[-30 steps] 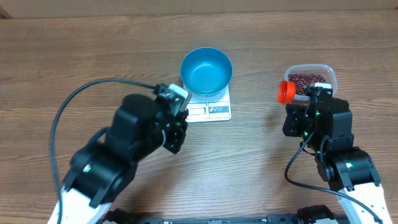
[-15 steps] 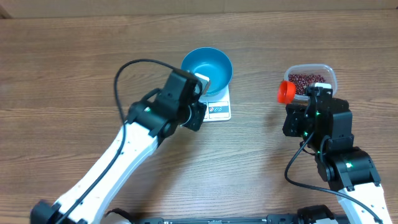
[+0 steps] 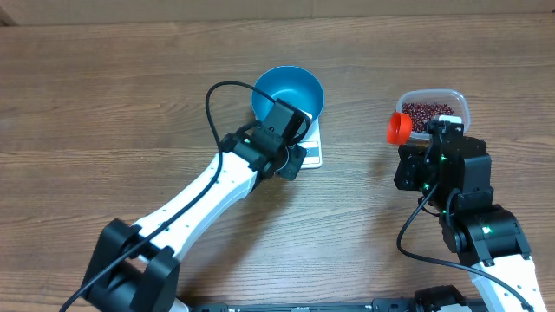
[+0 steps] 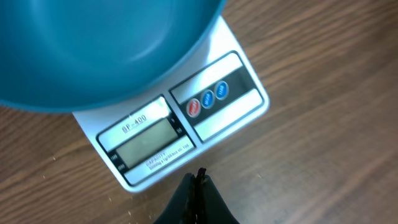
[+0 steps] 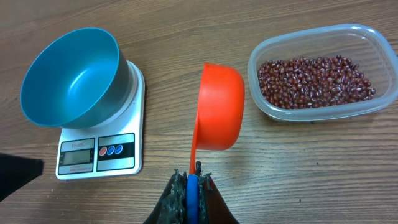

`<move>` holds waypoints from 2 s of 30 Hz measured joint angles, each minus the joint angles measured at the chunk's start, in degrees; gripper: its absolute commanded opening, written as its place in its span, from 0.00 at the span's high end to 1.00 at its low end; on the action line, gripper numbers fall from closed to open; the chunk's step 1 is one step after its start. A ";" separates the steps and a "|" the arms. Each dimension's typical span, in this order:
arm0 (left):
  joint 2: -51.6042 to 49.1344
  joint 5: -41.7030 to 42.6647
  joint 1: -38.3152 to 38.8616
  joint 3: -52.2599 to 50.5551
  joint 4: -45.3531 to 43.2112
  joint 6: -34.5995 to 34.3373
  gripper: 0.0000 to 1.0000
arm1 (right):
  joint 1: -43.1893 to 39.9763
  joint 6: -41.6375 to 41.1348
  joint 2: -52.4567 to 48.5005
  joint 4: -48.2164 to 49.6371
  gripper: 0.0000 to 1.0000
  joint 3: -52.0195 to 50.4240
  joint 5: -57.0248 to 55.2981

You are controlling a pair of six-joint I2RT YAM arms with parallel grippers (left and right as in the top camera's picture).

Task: Scoop item into bowl and weigh 150g on scale
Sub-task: 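Move the left gripper toward the scale's buttons, then press the scale's tare button with the left gripper tip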

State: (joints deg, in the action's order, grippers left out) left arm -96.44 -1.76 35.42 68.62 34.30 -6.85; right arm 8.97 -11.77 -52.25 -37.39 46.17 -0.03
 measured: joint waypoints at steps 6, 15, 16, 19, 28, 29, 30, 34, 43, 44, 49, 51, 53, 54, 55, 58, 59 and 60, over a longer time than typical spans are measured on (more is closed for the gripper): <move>-2.64 -2.51 0.13 0.00 -3.80 1.53 0.96 | 0.00 -0.02 0.00 -0.02 0.96 0.00 0.00; -6.93 -2.82 0.50 0.00 -8.50 6.49 0.96 | 0.00 0.00 0.00 0.00 0.96 0.00 0.00; -7.34 -2.80 0.52 0.00 -8.79 6.75 0.96 | 0.00 0.00 0.00 -0.02 0.96 0.00 -0.02; -8.72 -2.80 0.61 0.00 -9.20 7.13 0.96 | 0.00 0.00 0.00 -0.02 0.97 0.00 -0.02; -10.34 -2.73 0.61 0.00 -11.56 7.50 0.96 | 0.00 -0.02 0.00 -0.02 0.97 0.00 0.00; -10.62 -2.49 0.61 0.00 -11.82 7.56 0.96 | 0.00 0.00 0.00 -0.02 0.96 0.00 -0.02; -10.86 -2.32 0.61 0.00 -11.87 7.76 0.96 | 0.00 0.00 0.00 -0.04 0.96 0.00 -0.02; -11.45 -1.70 0.61 0.00 -12.13 8.39 0.96 | 0.00 0.02 0.00 0.00 0.96 0.00 -0.02; -11.47 -1.46 0.61 0.00 -13.33 8.57 0.96 | 0.00 0.02 0.00 -0.02 0.96 0.00 -0.02; -11.52 -1.49 0.61 0.00 -13.31 8.57 0.96 | 0.00 0.00 0.00 -0.02 0.96 0.00 -0.02; -12.00 -1.46 0.61 0.00 -13.77 8.57 0.96 | 0.00 -0.02 0.00 -0.02 0.96 0.00 0.00; -12.24 -1.46 0.61 0.00 -13.88 8.57 0.96 | 0.00 0.00 0.00 -0.02 0.96 0.00 -0.02; -12.35 -1.46 0.61 0.00 -13.99 8.59 0.96 | 0.00 0.00 0.00 -0.02 0.96 0.00 0.00; -12.37 -1.46 0.61 0.00 -14.01 8.57 0.96 | 0.00 -0.02 0.00 -0.04 0.97 0.00 -0.04; -12.37 -1.46 0.61 0.00 -14.01 8.57 0.96 | 0.00 0.00 0.00 -0.02 0.96 0.00 -0.02; -12.37 -1.46 0.61 0.00 -14.03 8.57 0.96 | 0.00 0.00 0.00 0.00 0.96 0.00 0.00; -12.37 -1.46 0.61 0.00 -14.03 8.59 0.96 | 0.00 -0.02 0.00 -0.04 0.96 0.00 -0.02; -12.37 -1.46 0.61 0.00 -14.03 8.57 0.96 | 0.00 0.02 0.00 0.00 0.96 0.00 -0.02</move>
State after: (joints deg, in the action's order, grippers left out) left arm -108.81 -3.22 36.03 68.62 20.27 1.72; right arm 8.97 -11.75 -52.25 -37.39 46.17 -0.05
